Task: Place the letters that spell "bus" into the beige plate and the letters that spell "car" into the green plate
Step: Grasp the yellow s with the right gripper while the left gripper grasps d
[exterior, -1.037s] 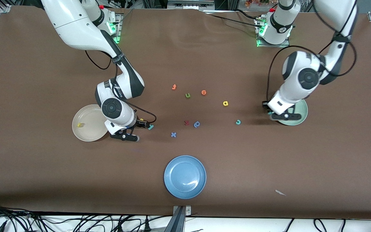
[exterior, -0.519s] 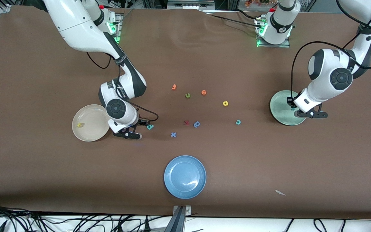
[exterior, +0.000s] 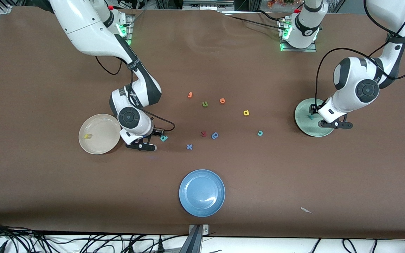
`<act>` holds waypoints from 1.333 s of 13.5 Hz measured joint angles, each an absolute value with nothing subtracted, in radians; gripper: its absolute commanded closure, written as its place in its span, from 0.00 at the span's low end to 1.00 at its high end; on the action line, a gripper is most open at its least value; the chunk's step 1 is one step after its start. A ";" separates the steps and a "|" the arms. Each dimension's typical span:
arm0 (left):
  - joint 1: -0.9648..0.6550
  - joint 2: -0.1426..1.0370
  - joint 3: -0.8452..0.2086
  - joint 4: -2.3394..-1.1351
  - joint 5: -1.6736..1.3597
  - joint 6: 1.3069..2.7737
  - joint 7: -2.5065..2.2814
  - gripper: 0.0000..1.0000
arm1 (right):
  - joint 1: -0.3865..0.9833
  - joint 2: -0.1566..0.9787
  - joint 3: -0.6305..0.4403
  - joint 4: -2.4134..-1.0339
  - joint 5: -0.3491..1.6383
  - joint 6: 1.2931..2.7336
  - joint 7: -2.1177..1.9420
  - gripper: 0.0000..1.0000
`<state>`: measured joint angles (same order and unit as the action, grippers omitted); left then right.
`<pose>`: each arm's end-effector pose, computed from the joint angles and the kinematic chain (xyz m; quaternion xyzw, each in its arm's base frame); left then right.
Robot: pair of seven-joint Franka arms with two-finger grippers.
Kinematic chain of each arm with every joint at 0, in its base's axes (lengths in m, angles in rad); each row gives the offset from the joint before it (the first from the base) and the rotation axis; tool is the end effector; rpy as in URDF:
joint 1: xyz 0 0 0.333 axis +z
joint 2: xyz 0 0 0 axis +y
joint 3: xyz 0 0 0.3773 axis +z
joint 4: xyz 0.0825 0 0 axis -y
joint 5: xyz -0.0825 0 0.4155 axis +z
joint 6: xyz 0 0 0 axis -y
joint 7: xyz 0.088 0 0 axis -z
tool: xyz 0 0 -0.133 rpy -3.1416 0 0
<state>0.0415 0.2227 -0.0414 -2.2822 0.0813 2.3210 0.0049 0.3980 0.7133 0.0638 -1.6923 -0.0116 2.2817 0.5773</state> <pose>0.5395 0.0029 0.2510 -0.9950 0.0326 0.0916 0.0222 0.6471 0.3166 0.1698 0.9962 -0.0600 -0.0616 0.0155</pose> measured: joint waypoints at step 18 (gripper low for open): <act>-0.321 0.370 -0.196 -2.217 -0.161 2.532 -0.458 0.23 | 0.396 0.683 0.019 -1.669 -0.015 2.218 0.488 0.91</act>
<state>-0.3207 0.3697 -0.1964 -2.2168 -0.1613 2.5323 -0.4582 0.3956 0.6834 0.0188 -1.6688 -0.0149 2.2177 0.4880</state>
